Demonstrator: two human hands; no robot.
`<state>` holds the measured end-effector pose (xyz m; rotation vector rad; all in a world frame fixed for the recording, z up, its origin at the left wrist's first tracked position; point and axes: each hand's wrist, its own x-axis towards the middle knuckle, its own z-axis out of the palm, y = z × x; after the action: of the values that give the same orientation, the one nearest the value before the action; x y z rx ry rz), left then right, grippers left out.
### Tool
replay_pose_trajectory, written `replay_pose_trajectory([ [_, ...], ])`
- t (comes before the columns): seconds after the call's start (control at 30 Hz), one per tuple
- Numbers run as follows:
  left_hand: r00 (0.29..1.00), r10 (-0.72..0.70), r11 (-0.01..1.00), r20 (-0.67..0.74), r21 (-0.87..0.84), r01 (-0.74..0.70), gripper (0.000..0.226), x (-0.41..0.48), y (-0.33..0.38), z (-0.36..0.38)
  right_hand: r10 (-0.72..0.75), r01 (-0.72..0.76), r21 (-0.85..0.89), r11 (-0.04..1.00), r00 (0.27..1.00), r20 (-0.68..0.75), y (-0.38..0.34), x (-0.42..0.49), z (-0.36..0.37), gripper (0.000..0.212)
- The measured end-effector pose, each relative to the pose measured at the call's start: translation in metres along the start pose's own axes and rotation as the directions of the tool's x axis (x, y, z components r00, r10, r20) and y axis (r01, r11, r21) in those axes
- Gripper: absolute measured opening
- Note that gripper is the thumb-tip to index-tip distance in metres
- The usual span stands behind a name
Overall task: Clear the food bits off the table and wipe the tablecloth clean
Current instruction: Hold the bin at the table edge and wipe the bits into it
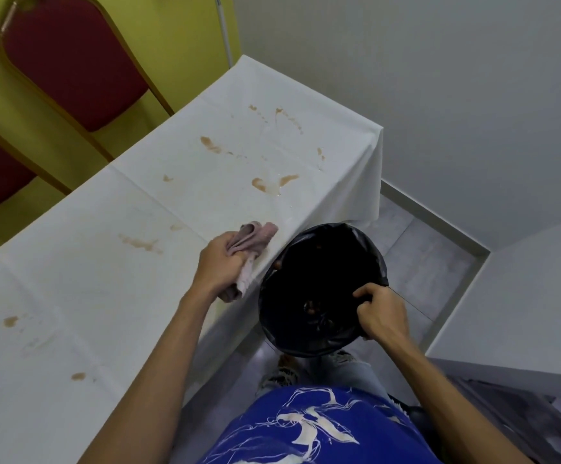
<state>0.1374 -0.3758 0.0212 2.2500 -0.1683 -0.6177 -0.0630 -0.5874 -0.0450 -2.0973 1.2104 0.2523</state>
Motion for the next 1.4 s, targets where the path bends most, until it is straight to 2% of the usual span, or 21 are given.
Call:
replay_pose_trajectory([
  [0.1, 0.994, 0.028, 0.999, -0.103, 0.04, -0.024, 0.015, 0.016, 0.001, -0.006, 0.0, 0.0, 0.007, 1.0, 1.0, 0.002, -0.001, 0.001, -0.001, 0.046],
  [0.17, 0.978, 0.095, 0.986, -0.188, 0.155, -0.066, 0.021, 0.031, 0.0, -0.003, -0.002, 0.002, 0.006, 1.0, 1.0, 0.001, 0.0, 0.002, -0.002, 0.046],
  [0.23, 0.973, 0.115, 0.95, -0.198, 0.308, -0.05, 0.037, 0.039, -0.004, 0.008, -0.009, 0.009, 0.009, 1.0, 1.0, 0.008, 0.003, 0.003, -0.003, 0.045],
  [0.3, 0.98, 0.118, 0.914, -0.163, 0.405, -0.043, 0.052, 0.034, -0.006, 0.023, -0.026, 0.026, 0.019, 0.999, 1.0, 0.016, 0.006, 0.003, -0.004, 0.045],
  [0.37, 0.982, 0.163, 0.906, -0.099, 0.409, -0.109, 0.053, 0.022, -0.004, 0.037, -0.038, 0.038, 0.032, 0.999, 0.999, 0.02, 0.007, 0.003, -0.005, 0.045],
  [0.43, 0.981, 0.196, 0.903, 0.009, 0.388, -0.184, 0.045, 0.008, -0.004, 0.055, -0.036, 0.035, 0.031, 0.999, 0.999, 0.022, 0.007, 0.005, -0.006, 0.045],
  [0.53, 0.962, 0.173, 0.908, 0.211, 0.345, -0.239, 0.017, -0.015, -0.001, 0.078, -0.033, 0.032, 0.04, 0.999, 0.999, 0.032, 0.009, 0.004, -0.005, 0.044],
  [0.6, 0.935, 0.219, 0.909, 0.28, 0.289, -0.3, 0.015, -0.03, 0.003, 0.085, -0.039, 0.038, 0.04, 0.998, 0.999, 0.035, 0.014, 0.004, -0.005, 0.042],
  [0.67, 0.938, 0.25, 0.933, 0.241, 0.199, -0.3, 0.017, -0.035, 0.008, 0.08, -0.032, 0.03, 0.046, 0.999, 0.999, 0.043, 0.017, 0.003, -0.007, 0.041],
  [0.73, 0.961, 0.248, 0.952, 0.12, 0.156, -0.265, 0.026, -0.029, 0.013, 0.065, -0.006, 0.004, 0.044, 0.999, 0.999, 0.047, 0.017, 0.001, -0.009, 0.044],
  [0.87, 0.981, 0.187, 0.97, -0.059, 0.169, -0.174, 0.022, 0.004, 0.01, 0.026, 0.004, -0.006, 0.051, 0.999, 0.999, 0.041, 0.015, -0.002, -0.004, 0.045],
  [1.0, 0.966, 0.147, 0.974, -0.214, 0.199, -0.104, 0.032, 0.037, -0.001, 0.001, -0.003, 0.001, 0.049, 0.999, 0.999, 0.05, 0.016, -0.006, -0.004, 0.045],
  [1.1, 0.957, 0.12, 0.961, -0.265, 0.273, -0.045, 0.033, 0.049, -0.01, 0.003, -0.007, 0.005, 0.057, 0.998, 0.999, 0.043, 0.015, -0.008, -0.007, 0.043],
  [1.17, 0.966, 0.103, 0.94, -0.237, 0.34, -0.017, 0.043, 0.043, -0.013, 0.015, -0.016, 0.014, 0.061, 0.998, 0.999, 0.037, 0.015, -0.009, -0.006, 0.042],
  [1.23, 0.975, 0.127, 0.931, -0.18, 0.361, -0.054, 0.05, 0.032, -0.012, 0.03, -0.021, 0.018, 0.067, 0.998, 0.999, 0.038, 0.014, -0.011, -0.005, 0.042],
  [1.33, 0.969, 0.242, 0.92, 0.057, 0.305, -0.248, 0.032, 0.007, 0.007, 0.049, -0.027, 0.024, 0.066, 0.998, 0.999, 0.044, 0.014, -0.012, -0.004, 0.042],
  [1.4, 0.942, 0.218, 0.932, 0.255, 0.231, -0.278, 0.033, -0.011, 0.016, 0.06, -0.033, 0.03, 0.059, 0.998, 0.998, 0.051, 0.015, -0.011, -0.003, 0.043],
])
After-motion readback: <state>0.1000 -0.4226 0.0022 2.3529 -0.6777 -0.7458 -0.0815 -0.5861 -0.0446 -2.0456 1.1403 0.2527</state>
